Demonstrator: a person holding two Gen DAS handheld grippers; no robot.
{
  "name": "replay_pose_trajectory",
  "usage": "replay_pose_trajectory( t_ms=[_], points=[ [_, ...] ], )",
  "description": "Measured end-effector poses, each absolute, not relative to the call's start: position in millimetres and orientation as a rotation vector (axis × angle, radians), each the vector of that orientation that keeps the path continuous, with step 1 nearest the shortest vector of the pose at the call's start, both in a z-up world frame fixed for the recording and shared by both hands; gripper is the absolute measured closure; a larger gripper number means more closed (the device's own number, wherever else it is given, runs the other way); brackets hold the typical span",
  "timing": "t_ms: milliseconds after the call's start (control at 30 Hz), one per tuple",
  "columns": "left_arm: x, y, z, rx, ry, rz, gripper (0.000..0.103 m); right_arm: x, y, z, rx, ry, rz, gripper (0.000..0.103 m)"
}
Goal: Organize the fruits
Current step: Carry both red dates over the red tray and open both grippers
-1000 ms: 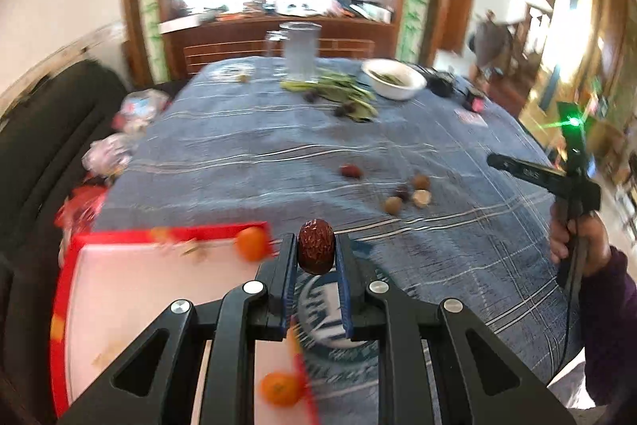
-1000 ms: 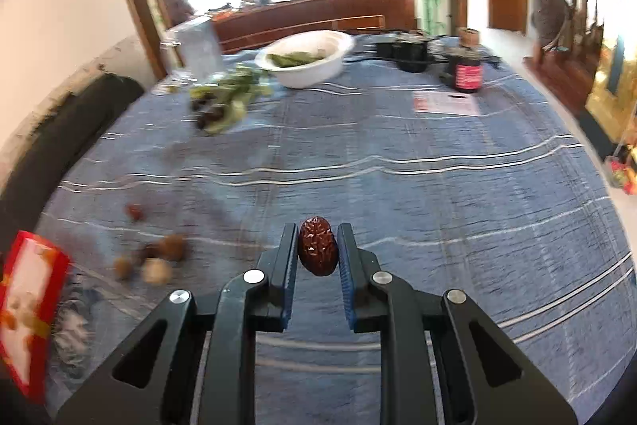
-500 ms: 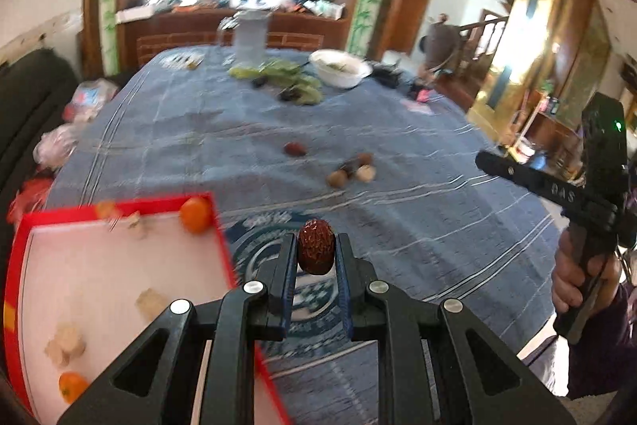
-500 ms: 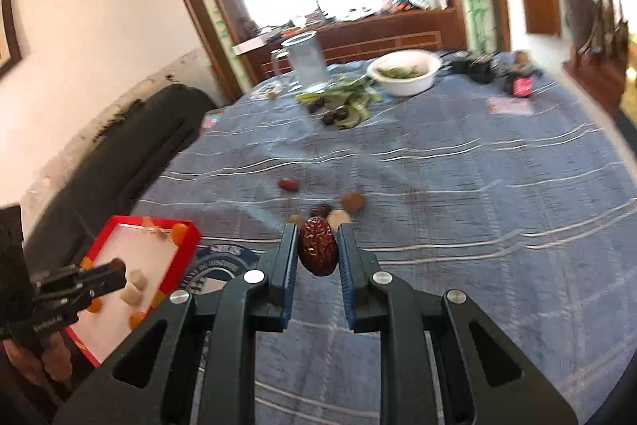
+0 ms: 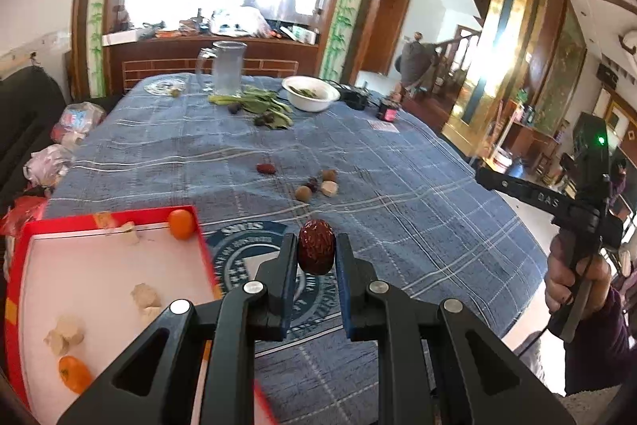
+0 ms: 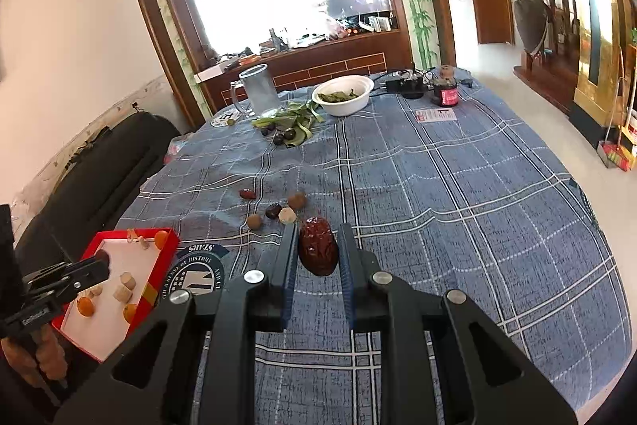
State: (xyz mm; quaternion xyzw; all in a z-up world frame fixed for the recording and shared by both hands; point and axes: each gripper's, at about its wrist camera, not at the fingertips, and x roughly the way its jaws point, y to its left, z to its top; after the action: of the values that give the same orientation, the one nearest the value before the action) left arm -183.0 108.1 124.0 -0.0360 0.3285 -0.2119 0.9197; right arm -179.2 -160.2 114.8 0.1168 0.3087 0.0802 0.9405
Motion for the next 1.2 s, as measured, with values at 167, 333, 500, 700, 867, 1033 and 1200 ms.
replay_pose_trajectory(
  t_ms=[167,333,500,700,867,1033,1200],
  points=[
    [-185.4,130.0,127.2,-0.1,0.645,-0.376,0.086,-193.3,-141.6,127.6,0.165,0.584,0.195,0.082],
    [-182.7,150.4,122.8,-0.116,0.631,-0.329,0.086,-195.3,-132.2,135.4,0.161,0.566,0.216,0.082],
    [-172.6,155.9,110.1,-0.11,0.656,-0.319,0.086,-180.1,-109.8,125.5,0.135,0.616,0.246,0.082],
    [-167.8,181.6,104.2,-0.141,0.663,-0.237,0.086,-145.4,-68.6,107.1,0.12,0.709,0.365,0.082],
    [-181.4,221.1,104.1,-0.171,0.663,-0.092,0.086,-115.8,-22.5,91.8,0.1,0.782,0.485,0.082],
    [-202.6,260.5,106.6,-0.185,0.669,0.069,0.086,-92.5,32.3,87.0,0.093,0.833,0.648,0.081],
    [-209.0,267.4,98.8,-0.176,0.708,0.118,0.086,-79.3,95.1,79.0,0.061,0.886,0.813,0.081]
  ],
)
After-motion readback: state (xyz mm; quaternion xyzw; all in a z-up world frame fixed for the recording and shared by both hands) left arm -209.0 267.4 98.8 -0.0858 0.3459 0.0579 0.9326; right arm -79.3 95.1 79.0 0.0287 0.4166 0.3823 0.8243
